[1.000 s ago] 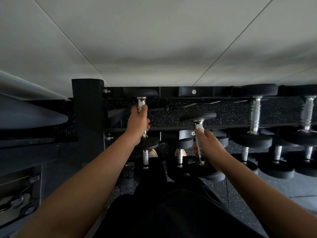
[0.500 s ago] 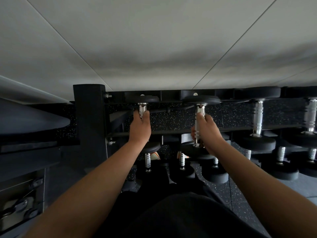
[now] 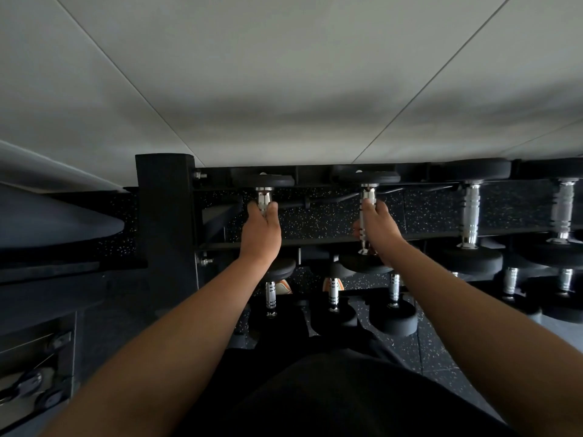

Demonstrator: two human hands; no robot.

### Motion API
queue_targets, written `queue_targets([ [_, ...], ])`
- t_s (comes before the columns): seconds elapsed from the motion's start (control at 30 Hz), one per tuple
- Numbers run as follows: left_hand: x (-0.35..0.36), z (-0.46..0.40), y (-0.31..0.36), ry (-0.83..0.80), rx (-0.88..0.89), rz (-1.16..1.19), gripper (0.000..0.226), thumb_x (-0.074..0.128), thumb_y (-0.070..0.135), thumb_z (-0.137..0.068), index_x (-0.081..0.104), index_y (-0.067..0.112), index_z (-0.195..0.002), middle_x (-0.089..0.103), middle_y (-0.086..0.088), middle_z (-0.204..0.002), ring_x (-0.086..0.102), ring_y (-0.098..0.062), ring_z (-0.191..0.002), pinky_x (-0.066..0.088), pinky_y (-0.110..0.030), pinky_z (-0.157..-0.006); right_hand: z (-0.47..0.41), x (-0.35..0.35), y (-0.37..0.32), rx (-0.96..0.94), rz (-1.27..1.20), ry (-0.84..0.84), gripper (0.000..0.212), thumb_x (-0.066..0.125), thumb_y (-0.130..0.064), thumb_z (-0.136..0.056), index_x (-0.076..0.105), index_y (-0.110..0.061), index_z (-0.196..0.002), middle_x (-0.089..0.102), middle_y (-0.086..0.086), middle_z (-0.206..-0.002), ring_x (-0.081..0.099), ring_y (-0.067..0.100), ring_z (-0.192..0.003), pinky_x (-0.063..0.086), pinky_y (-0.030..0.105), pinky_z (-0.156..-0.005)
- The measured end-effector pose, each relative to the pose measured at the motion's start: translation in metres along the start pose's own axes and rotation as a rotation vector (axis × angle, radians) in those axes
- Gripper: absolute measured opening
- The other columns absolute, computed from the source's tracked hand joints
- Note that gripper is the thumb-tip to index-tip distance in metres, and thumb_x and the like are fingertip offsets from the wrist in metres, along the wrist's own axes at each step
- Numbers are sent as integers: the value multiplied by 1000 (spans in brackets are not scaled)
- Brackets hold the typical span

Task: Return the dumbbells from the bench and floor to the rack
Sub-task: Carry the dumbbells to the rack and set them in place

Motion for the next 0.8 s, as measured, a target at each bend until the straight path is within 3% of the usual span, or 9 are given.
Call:
queue_targets([
  [0.2,1,1,0,21,14,-52,36,34,42,-105,39,10,-120,57,-2,-79,60,-19,-63,46,-34,-57,8,-7,-2,5,113,5,53,29,-55,-104,42,-21,-142,65,3,-98,61,17,-81,46,30,-67],
  [0.37,1,2,-3,9,17,-73,39,32,46,-105,38,11,-121,64,-13,-88,63,-25,-64,51,-37,-55,15,-9,12,-71,284,1,56,27,-46,-107,30,-16,-154,58,15,-132,59,31,-105,50,45,-92],
  [0.5,3,10,0,15,15,-160,48,30,43,-106,33,4,-133,61,-12,-94,53,-14,-63,35,-29,-51,27,-15,20,-128,335,16,60,25,-55,-104,38,-15,-147,62,10,-123,60,24,-96,47,37,-75],
  [0.57,7,16,0,13,-14,-207,54,32,45,-105,28,4,-139,62,-16,-107,59,-20,-73,40,-31,-59,33,-21,23,-153,353,13,58,27,-55,-104,38,-17,-148,62,5,-119,61,21,-92,43,33,-67],
  [0.63,11,23,0,34,-51,-253,66,37,52,-101,21,7,-147,56,-20,-130,62,-33,-100,45,-39,-78,40,-28,29,-174,358,5,55,31,-52,-104,41,-20,-147,63,2,-118,62,18,-88,43,31,-62],
  [0.7,17,32,0,62,-72,-328,79,40,56,-98,10,9,-154,44,-24,-144,55,-41,-120,44,-48,-93,50,-37,38,-218,361,-7,49,34,-49,-104,48,-20,-141,65,-1,-109,61,14,-78,43,29,-59],
  [0.8,26,47,5,105,-80,-420,94,44,61,-94,-4,10,-157,31,-26,-154,46,-44,-131,42,-55,-105,60,-53,55,-260,366,-25,49,33,-51,-104,53,-20,-137,67,0,-105,58,12,-78,41,29,-61],
])
Point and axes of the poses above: each hand's wrist, its own z-axis away from the middle knuckle, its own x-axis out of the palm, y = z × x, the point moved 1 cm from there along -z, towards the middle knuckle
